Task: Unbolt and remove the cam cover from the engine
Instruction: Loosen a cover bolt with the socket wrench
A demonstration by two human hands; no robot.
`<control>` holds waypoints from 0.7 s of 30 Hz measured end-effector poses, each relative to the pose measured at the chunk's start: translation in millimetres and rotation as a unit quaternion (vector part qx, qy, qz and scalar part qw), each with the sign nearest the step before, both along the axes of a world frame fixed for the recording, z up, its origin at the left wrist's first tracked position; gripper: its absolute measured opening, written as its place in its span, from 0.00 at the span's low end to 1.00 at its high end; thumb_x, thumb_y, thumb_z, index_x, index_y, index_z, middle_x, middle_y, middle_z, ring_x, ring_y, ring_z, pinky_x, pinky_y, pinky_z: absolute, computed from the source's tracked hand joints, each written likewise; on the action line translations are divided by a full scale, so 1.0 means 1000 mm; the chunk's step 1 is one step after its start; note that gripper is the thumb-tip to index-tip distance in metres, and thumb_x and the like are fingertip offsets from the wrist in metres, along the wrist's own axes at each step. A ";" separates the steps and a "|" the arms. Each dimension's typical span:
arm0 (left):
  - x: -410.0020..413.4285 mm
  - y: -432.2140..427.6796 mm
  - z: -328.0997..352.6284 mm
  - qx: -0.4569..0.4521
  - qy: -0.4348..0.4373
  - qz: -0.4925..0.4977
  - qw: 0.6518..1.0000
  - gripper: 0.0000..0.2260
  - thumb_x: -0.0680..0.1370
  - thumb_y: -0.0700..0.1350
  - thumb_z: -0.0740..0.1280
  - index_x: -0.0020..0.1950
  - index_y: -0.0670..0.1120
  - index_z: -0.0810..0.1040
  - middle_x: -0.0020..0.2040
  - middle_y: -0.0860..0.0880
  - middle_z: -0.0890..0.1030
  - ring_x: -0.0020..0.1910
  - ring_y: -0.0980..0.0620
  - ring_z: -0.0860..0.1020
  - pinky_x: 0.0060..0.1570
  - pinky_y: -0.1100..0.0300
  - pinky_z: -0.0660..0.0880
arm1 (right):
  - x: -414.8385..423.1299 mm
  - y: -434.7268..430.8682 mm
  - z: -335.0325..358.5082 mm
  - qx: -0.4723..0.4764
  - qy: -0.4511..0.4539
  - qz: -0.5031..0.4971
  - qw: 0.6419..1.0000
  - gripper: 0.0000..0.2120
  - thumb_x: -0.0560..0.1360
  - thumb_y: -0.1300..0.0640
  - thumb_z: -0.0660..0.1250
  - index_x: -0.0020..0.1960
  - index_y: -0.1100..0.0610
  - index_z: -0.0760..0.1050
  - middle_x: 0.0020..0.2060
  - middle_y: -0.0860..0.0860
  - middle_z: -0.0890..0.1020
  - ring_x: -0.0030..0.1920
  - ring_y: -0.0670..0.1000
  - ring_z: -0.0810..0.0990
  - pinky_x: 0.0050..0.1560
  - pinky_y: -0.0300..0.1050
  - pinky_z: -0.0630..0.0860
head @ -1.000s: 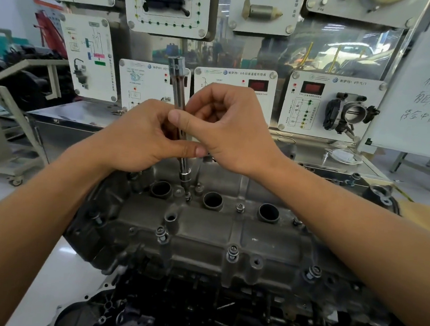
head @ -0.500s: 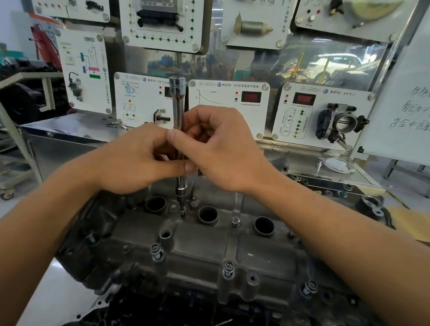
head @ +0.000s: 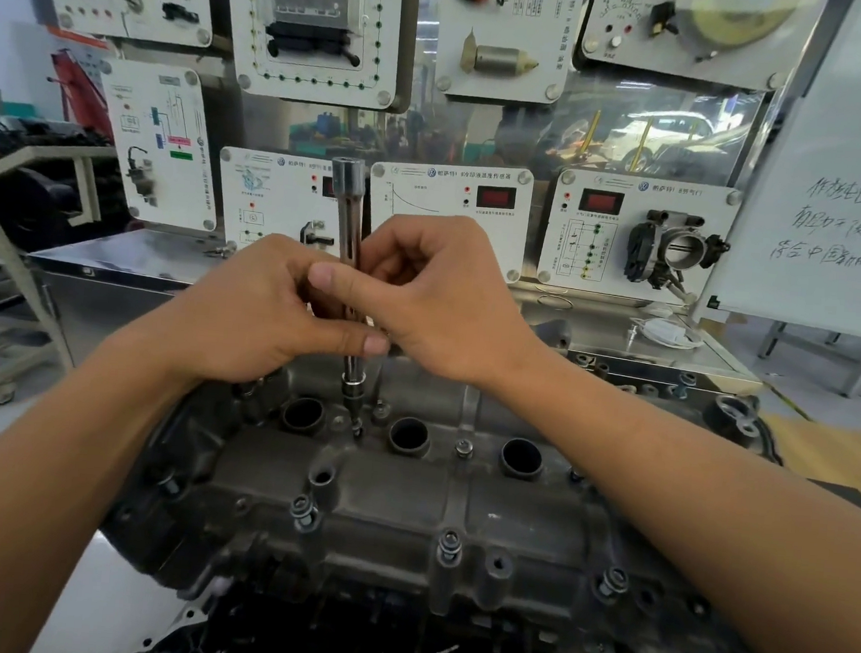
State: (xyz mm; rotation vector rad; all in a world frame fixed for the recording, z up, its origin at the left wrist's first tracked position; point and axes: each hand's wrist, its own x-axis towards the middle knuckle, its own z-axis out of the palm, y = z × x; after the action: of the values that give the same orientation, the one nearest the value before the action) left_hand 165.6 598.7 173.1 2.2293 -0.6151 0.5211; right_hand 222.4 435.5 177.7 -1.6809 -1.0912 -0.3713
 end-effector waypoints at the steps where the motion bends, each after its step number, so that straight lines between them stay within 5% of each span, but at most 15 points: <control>1: 0.001 0.000 -0.001 0.000 -0.007 0.012 1.000 0.10 0.66 0.59 0.79 0.39 0.56 0.85 0.32 0.46 0.83 0.31 0.54 0.78 0.34 0.65 0.73 | 0.000 0.000 0.000 -0.004 -0.002 0.006 1.000 0.11 0.71 0.56 0.78 0.36 0.59 0.80 0.27 0.51 0.79 0.27 0.43 0.74 0.29 0.38 0.72; 3: 0.000 0.001 -0.003 -0.005 -0.016 0.032 0.999 0.15 0.63 0.63 0.78 0.37 0.54 0.83 0.30 0.45 0.80 0.29 0.55 0.74 0.30 0.65 0.71 | -0.001 0.000 -0.001 -0.025 -0.008 0.025 0.999 0.10 0.74 0.57 0.75 0.37 0.60 0.80 0.27 0.50 0.80 0.26 0.45 0.76 0.28 0.38 0.73; 6: -0.004 0.001 -0.001 0.019 -0.012 0.005 1.000 0.06 0.68 0.60 0.76 0.38 0.61 0.82 0.30 0.57 0.80 0.29 0.64 0.75 0.32 0.74 0.69 | -0.003 -0.001 0.000 -0.070 -0.022 0.044 0.996 0.11 0.78 0.59 0.70 0.37 0.53 0.75 0.26 0.44 0.76 0.26 0.41 0.74 0.31 0.34 0.70; 8: -0.008 0.004 0.002 0.023 0.017 -0.036 0.999 0.06 0.75 0.51 0.75 0.43 0.64 0.83 0.36 0.62 0.83 0.36 0.66 0.80 0.39 0.76 0.72 | -0.003 -0.003 0.002 -0.094 -0.032 0.048 0.994 0.14 0.80 0.60 0.67 0.36 0.53 0.72 0.27 0.46 0.75 0.28 0.42 0.72 0.33 0.38 0.69; 11: -0.011 0.009 0.003 0.003 0.058 -0.066 0.996 0.06 0.74 0.47 0.73 0.49 0.55 0.85 0.45 0.55 0.87 0.47 0.60 0.84 0.49 0.72 0.76 | -0.001 -0.006 0.004 -0.109 -0.029 0.073 0.991 0.12 0.80 0.61 0.65 0.38 0.60 0.73 0.30 0.56 0.75 0.32 0.49 0.72 0.36 0.47 0.70; 16: -0.006 0.001 -0.002 0.005 -0.018 -0.031 0.999 0.11 0.68 0.46 0.77 0.36 0.64 0.81 0.30 0.65 0.80 0.31 0.69 0.78 0.33 0.79 0.69 | -0.001 -0.004 -0.001 -0.083 -0.022 0.079 0.993 0.12 0.76 0.58 0.72 0.40 0.64 0.76 0.28 0.54 0.73 0.30 0.48 0.70 0.34 0.44 0.69; 18: -0.006 -0.002 -0.003 0.012 -0.037 0.007 0.999 0.10 0.64 0.50 0.81 0.35 0.60 0.81 0.29 0.62 0.80 0.30 0.67 0.77 0.31 0.77 0.69 | -0.002 -0.001 -0.003 -0.064 -0.019 0.078 0.995 0.12 0.74 0.59 0.75 0.37 0.62 0.75 0.28 0.55 0.72 0.30 0.49 0.68 0.34 0.47 0.68; 21: -0.006 0.000 -0.003 0.031 -0.030 0.035 0.998 0.11 0.64 0.58 0.72 0.40 0.54 0.80 0.35 0.57 0.82 0.33 0.62 0.79 0.34 0.74 0.71 | -0.001 0.002 -0.006 -0.055 -0.018 0.072 0.996 0.12 0.75 0.60 0.74 0.40 0.68 0.77 0.30 0.63 0.76 0.32 0.60 0.71 0.36 0.53 0.72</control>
State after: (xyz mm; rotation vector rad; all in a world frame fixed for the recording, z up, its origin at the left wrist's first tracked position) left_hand 159.4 598.5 169.9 2.3067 -0.5921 0.6133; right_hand 220.9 437.5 171.4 -1.6847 -1.2723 -0.2539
